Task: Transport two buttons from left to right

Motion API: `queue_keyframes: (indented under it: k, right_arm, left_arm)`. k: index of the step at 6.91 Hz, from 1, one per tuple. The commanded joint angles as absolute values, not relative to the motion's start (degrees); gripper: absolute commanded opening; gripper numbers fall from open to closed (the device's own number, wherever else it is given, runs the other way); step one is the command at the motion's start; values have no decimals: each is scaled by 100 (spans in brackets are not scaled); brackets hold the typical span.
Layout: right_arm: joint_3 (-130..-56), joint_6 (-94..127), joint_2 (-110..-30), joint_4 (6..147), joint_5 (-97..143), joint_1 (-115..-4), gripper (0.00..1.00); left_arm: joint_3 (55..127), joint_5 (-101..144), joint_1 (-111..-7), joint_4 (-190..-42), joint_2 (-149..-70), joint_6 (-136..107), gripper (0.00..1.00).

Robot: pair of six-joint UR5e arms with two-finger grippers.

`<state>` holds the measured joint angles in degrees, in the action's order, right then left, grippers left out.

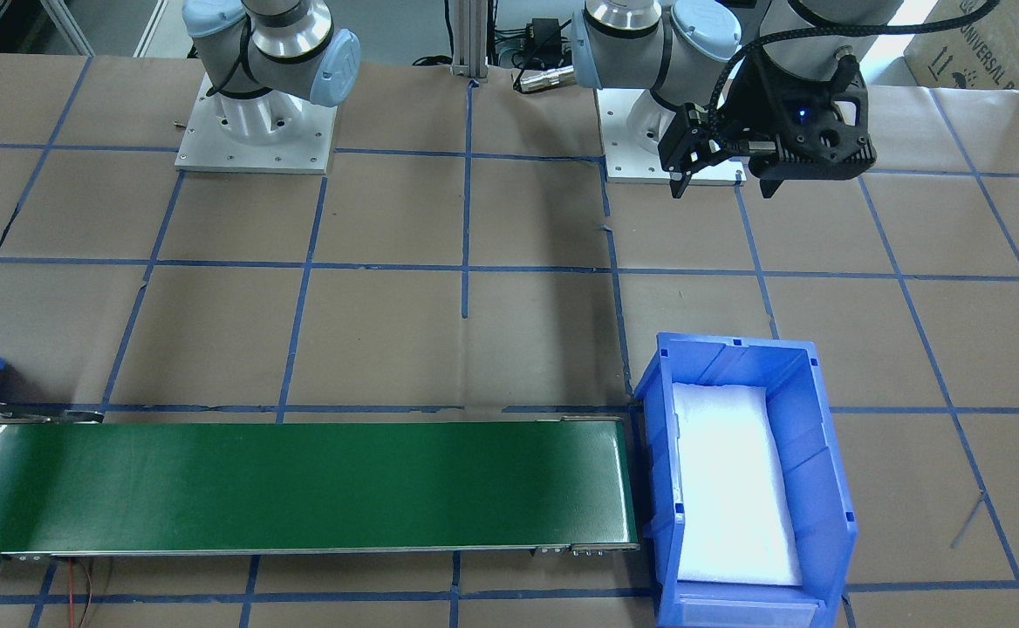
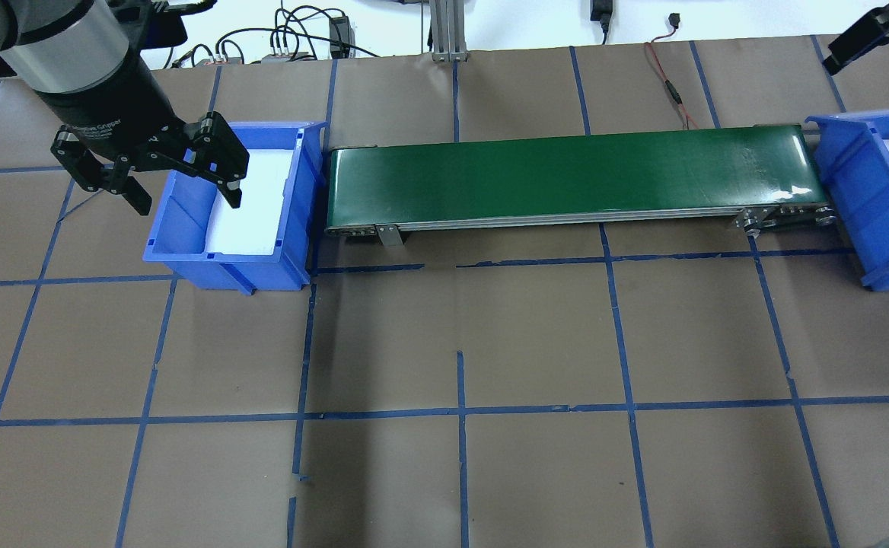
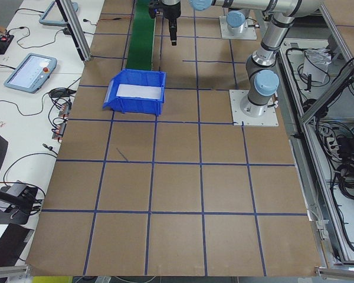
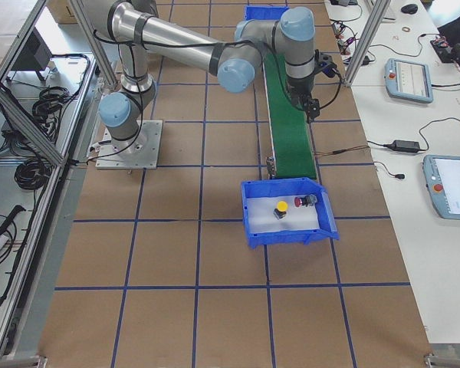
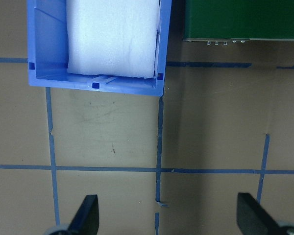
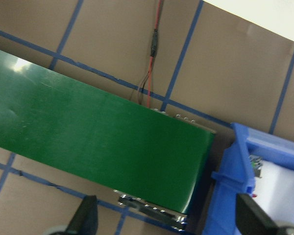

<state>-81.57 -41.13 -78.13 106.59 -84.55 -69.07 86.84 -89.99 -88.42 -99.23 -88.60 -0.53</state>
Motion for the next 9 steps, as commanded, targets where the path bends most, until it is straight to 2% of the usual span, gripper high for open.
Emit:
queue_keyframes:
  k: [1, 4, 9]
  right_arm:
    - [-8348, -2346, -8207, 9951, -8490, -7565, 100]
    - [-8534, -1050, -8367, 9967, -9244, -8451, 100]
    - [-8534, 123, -8411, 9888, -9308, -9096, 100]
  left_arm:
    - [8684, -9000, -8842, -9923, -8859, -53, 100]
    - [8684, -8991, -8842, -9923, -8851, -53, 100]
    - [8684, -9026, -8842, -9923, -8859, -44, 100]
